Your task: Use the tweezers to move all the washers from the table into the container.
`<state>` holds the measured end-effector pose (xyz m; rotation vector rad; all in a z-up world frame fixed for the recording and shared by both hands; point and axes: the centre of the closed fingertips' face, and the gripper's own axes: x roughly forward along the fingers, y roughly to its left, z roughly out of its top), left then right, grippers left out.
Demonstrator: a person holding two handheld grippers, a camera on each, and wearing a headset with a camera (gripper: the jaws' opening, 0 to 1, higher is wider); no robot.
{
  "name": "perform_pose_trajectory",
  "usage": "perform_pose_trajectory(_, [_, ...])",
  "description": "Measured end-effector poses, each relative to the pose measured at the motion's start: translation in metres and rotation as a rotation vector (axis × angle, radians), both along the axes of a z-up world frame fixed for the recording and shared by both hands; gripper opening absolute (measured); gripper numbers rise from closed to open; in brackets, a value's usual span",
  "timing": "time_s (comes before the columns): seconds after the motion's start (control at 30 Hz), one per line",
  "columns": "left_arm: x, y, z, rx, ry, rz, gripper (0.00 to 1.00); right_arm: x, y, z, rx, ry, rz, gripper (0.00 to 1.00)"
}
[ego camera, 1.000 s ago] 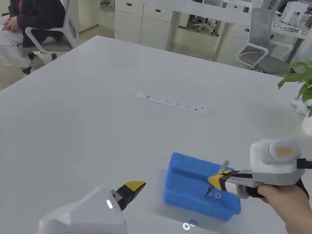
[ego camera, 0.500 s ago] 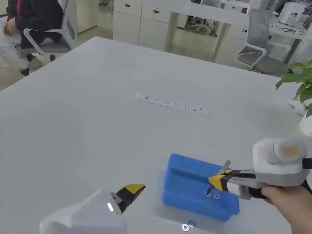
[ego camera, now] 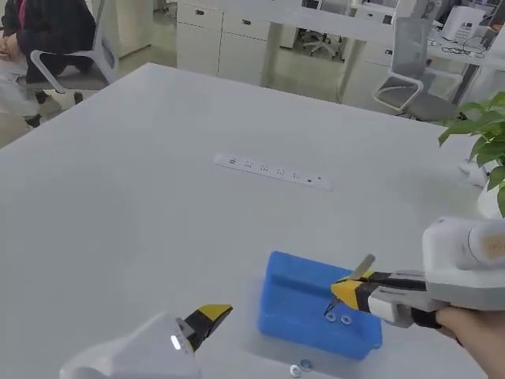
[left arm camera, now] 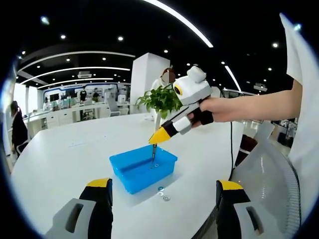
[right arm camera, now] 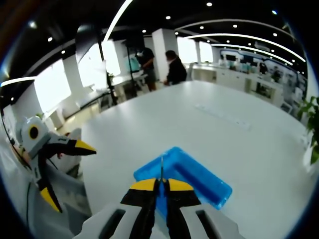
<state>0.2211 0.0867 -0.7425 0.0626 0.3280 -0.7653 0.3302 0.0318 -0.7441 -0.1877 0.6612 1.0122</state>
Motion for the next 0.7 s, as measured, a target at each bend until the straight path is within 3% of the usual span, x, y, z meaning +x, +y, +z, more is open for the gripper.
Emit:
perform_pose_trajectory(0.23, [0.000, 0.000, -0.001, 0.003, 0.001, -0.001, 0.87, -0.017, 0.008, 0.001, 0.028, 0.034, 0.042, 0.04])
perform_pose_trajectory(0.47, [0.000, 0.002, -0.002, 0.008, 0.002, 0.003, 0.86, -0.029, 0.015, -0.014, 0.030, 0.088, 0.071, 0.04])
perform_pose_trajectory(0.7, [0.001, 0.002, -0.004, 0.014, 0.006, 0.004, 0.86, -0.034, 0.013, -0.039, -0.019, 0.115, 0.081, 0.04])
